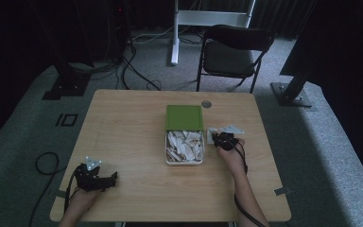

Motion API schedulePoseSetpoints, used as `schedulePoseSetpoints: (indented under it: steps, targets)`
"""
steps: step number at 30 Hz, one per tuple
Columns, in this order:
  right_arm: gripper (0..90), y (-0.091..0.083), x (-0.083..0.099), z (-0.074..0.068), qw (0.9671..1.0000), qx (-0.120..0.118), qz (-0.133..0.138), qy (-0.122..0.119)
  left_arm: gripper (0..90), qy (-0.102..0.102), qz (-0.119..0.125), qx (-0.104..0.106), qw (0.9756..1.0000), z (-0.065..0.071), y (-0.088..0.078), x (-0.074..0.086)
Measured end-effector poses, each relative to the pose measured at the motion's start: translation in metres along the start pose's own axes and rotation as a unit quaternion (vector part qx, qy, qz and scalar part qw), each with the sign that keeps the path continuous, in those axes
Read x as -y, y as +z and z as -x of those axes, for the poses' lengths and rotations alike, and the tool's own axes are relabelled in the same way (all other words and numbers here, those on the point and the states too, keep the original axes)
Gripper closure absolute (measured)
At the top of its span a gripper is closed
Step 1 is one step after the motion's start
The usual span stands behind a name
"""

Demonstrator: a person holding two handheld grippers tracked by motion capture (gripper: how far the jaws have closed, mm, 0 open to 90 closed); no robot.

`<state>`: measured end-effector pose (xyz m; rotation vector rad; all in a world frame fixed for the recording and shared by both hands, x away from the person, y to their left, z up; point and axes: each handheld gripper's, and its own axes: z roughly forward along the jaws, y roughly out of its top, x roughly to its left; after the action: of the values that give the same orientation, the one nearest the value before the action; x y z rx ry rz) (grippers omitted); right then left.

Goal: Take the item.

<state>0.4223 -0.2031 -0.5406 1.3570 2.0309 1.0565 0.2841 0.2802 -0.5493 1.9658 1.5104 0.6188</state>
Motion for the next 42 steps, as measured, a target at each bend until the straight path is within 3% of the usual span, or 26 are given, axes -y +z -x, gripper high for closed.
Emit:
schedulePoseSetpoints:
  steps: [5,13,22,23,26,38,42]
  targets:
    - [57.2,0.002,0.0,0.005,0.9999,0.015,-0.005,-0.006,0.6,0.0,0.0,0.0,1.0,0.0,0.0,0.0]
    - [33.2,-0.01,0.009,0.012,0.9998,0.001,-0.009,0.017,0.6,0.0,0.0,0.0,1.0,0.0,0.0,0.0]
    - [25.9,-0.031,0.021,0.017,0.9996,0.003,-0.007,0.027,0.6,0.0,0.0,0.0,1.0,0.0,0.0,0.0]
    - [21.1,-0.038,0.025,0.02,0.9994,0.011,-0.005,0.033,0.6,0.0,0.0,0.0,1.0,0.0,0.0,0.0]
    - [18.6,-0.046,0.03,0.024,0.999,0.021,-0.007,0.038,0.6,0.0,0.001,0.0,1.0,0.0,0.0,0.0]
    - [18.4,-0.071,0.052,0.035,0.9978,0.045,-0.02,0.044,0.6,0.0,0.001,0.0,1.0,0.0,0.0,0.0]
    - [15.9,-0.078,0.059,0.039,0.9965,0.052,-0.019,0.062,0.6,0.001,0.0,0.0,1.0,0.0,0.0,0.0]
